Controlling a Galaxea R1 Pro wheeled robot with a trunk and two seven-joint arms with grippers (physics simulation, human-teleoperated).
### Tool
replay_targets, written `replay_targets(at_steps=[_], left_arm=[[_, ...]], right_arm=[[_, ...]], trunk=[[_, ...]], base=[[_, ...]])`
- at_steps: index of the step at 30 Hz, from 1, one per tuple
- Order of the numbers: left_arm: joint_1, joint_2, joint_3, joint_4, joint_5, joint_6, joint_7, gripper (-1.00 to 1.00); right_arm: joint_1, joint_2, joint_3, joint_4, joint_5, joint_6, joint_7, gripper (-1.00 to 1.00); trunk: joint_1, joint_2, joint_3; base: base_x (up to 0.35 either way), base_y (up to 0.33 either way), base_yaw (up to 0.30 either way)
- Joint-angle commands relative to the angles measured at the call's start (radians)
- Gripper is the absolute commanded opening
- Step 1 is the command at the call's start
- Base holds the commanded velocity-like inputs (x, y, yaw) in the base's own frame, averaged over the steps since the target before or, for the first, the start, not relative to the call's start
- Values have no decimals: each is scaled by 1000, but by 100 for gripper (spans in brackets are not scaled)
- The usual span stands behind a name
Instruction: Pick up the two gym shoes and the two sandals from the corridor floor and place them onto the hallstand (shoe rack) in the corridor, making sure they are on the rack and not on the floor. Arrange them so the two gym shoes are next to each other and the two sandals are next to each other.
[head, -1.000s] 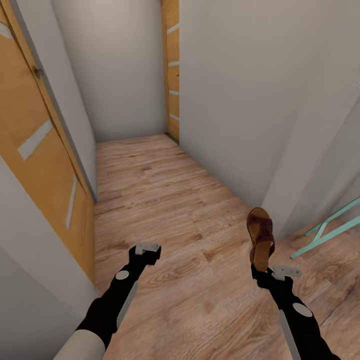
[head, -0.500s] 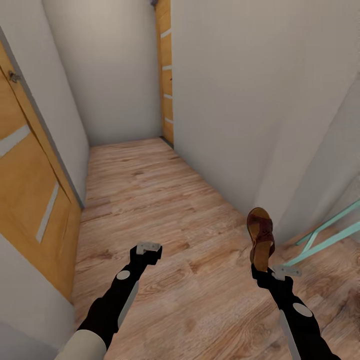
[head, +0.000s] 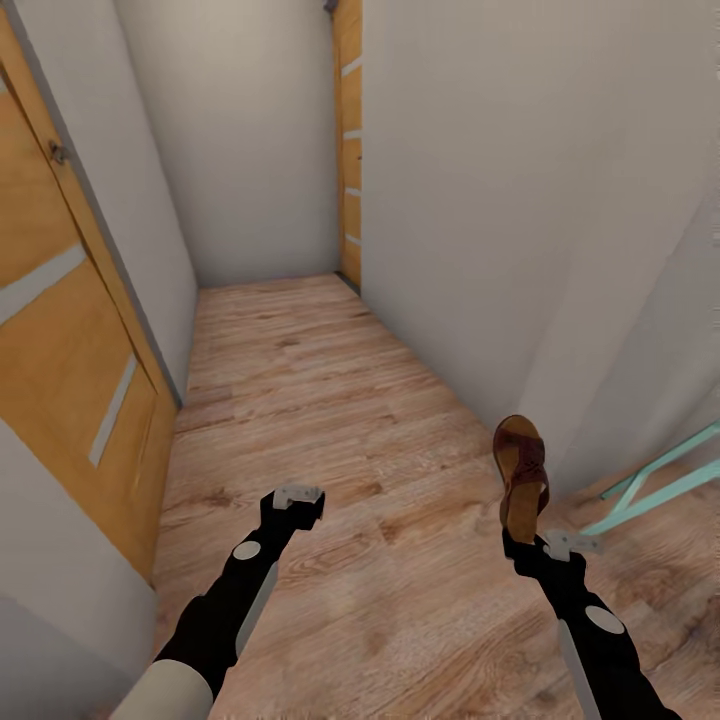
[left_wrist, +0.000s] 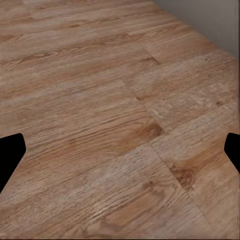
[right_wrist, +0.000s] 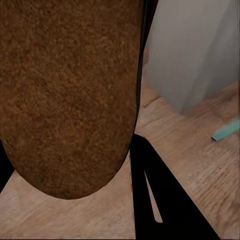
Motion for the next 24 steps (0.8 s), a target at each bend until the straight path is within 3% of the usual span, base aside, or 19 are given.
replay_targets(at_steps=[1,10,24], left_arm=[[0,0,0,-2,0,6,1,100],[0,0,0,-2,0,6,1,100],[0,0,0,-2,0,6,1,100]], right_arm=[[0,0,0,-1,-2,6,-1,-100],[0,-4,-2,-1,-7,7,0,-100],[-1,-5,-2,-4,-2,6,1,-100]], trunk=[[-1,0,-1],[-1,0,-1],[-1,0,-1]], base=[[-235,-159,8],[-275,-191,14],[-305,-169,271]])
